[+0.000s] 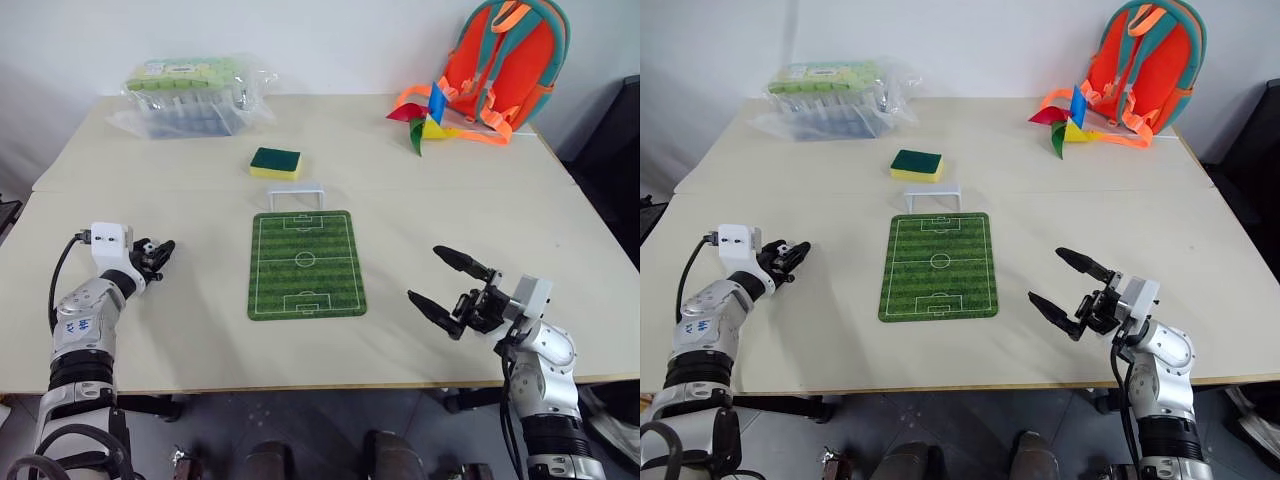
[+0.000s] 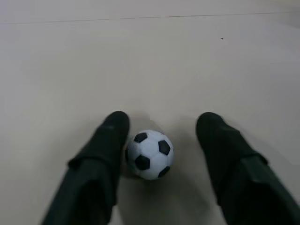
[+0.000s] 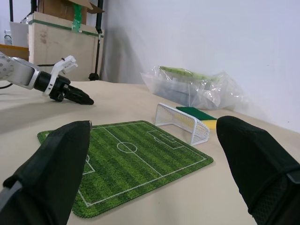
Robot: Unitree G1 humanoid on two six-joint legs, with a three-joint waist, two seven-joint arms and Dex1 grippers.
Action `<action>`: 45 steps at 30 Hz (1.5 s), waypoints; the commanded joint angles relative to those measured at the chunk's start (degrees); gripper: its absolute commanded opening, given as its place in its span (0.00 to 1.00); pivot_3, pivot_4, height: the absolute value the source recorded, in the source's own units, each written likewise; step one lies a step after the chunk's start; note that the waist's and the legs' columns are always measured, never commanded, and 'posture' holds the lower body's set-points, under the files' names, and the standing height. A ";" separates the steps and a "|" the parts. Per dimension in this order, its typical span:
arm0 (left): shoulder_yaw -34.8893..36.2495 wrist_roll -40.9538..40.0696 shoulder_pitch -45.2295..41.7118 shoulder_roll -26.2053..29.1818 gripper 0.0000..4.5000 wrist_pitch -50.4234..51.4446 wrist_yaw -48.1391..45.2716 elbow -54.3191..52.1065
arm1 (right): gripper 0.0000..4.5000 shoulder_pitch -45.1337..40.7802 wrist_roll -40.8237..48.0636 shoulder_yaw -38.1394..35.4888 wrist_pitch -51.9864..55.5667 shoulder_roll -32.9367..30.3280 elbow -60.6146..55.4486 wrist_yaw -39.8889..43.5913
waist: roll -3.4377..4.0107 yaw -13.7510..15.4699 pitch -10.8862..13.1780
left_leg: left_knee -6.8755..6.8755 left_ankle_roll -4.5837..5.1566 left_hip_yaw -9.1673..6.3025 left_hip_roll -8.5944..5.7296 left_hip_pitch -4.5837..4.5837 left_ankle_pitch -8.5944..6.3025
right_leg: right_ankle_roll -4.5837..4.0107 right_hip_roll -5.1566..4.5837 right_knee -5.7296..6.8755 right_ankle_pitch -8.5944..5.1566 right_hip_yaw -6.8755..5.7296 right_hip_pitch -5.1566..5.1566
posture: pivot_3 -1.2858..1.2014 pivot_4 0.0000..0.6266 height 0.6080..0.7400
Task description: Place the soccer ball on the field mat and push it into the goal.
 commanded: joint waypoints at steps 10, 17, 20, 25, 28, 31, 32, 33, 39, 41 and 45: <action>-4.54 -15.08 3.13 0.34 0.19 3.70 -28.97 -28.80 | 1.00 0.80 2.58 -4.52 4.44 -10.25 -3.84 2.26 | 0.00 1.25 0.01 | 0.12 0.01 -0.01 0.00 -0.11 -0.01 | 0.02 -0.02 -0.01 0.01 0.00 -0.02 | 0.52 0.24 1.00; -25.60 -7.80 4.06 2.66 0.19 5.35 -46.38 -39.07 | 1.00 8.63 4.67 -6.55 11.03 -23.31 -6.14 13.76 | 0.09 2.20 -0.01 | 0.08 0.11 0.23 -0.02 -0.03 -0.07 | 0.04 -0.02 -0.09 0.02 0.10 0.02 | 0.52 0.24 1.00; -28.42 -4.27 3.02 0.18 0.19 2.73 -45.07 -36.03 | 1.00 9.15 4.45 -7.20 11.31 -23.30 -6.41 13.66 | 0.04 1.77 0.02 | 0.16 0.13 0.36 0.00 0.01 -0.07 | 0.12 -0.01 -0.08 0.06 0.25 0.01 | 0.52 0.24 1.00; -29.93 2.31 0.14 -10.08 0.19 -7.37 -36.70 -24.72 | 1.00 13.58 4.86 -7.28 13.06 -20.74 -13.55 8.95 | 0.05 3.09 0.01 | 0.20 0.15 0.33 0.00 0.00 -0.08 | 0.13 -0.02 -0.07 0.07 0.25 0.02 | 0.52 0.24 1.00; -29.61 4.23 -0.87 -12.22 0.19 -9.60 -35.44 -21.23 | 1.00 15.32 4.58 -7.20 14.44 -19.45 -17.39 6.36 | 0.04 3.13 0.02 | 0.41 0.21 0.26 -0.03 -0.16 -0.12 | 0.18 -0.02 -0.09 0.10 0.19 0.00 | 0.52 0.24 1.00; -30.17 5.19 -1.25 -12.88 0.19 -10.74 -35.91 -19.70 | 1.00 16.14 4.28 -6.79 15.27 -18.76 -19.57 4.73 | 0.03 3.00 0.02 | 0.47 0.25 0.28 -0.04 -0.20 -0.14 | 0.24 -0.02 -0.13 0.13 0.21 0.01 | 0.52 0.24 1.00; -30.39 5.66 -1.45 -13.06 0.19 -11.17 -35.82 -19.03 | 1.00 16.31 4.16 -6.61 15.44 -18.61 -20.12 4.32 | 0.04 3.00 0.02 | 0.50 0.25 0.28 -0.04 -0.20 -0.14 | 0.24 -0.02 -0.12 0.13 0.21 0.01 | 0.52 0.24 1.00; -30.45 6.14 -1.73 -13.26 0.19 -11.70 -35.51 -18.26 | 1.00 16.39 4.06 -6.48 15.66 -18.46 -20.59 3.94 | 0.04 3.00 0.02 | 0.52 0.26 0.28 -0.04 -0.19 -0.15 | 0.24 -0.02 -0.09 0.13 0.22 0.01 | 0.52 0.24 1.00; -30.29 6.31 -2.33 -13.62 0.35 -11.83 -36.87 -16.66 | 1.00 16.67 3.80 -6.03 16.63 -17.92 -22.54 2.20 | 0.04 2.99 0.02 | 0.58 0.27 0.28 -0.04 -0.20 -0.16 | 0.25 -0.02 -0.07 0.14 0.23 0.02 | 0.52 0.24 1.00; -30.62 6.02 -1.88 -13.36 0.46 -11.93 -38.38 -17.52 | 1.00 16.82 3.82 -5.93 16.75 -17.88 -22.82 1.92 | 0.04 3.03 0.02 | 0.58 0.27 0.28 -0.04 -0.20 -0.16 | 0.25 -0.02 -0.08 0.14 0.23 0.02 | 0.52 0.24 1.00; -29.08 6.33 -1.93 -14.24 0.76 -12.56 -35.86 -17.54 | 1.00 16.92 3.75 -5.73 16.86 -17.76 -22.95 1.60 | 0.03 3.02 0.02 | 0.63 0.29 0.28 -0.04 -0.22 -0.17 | 0.26 -0.02 -0.08 0.14 0.23 0.02 | 0.52 0.24 1.00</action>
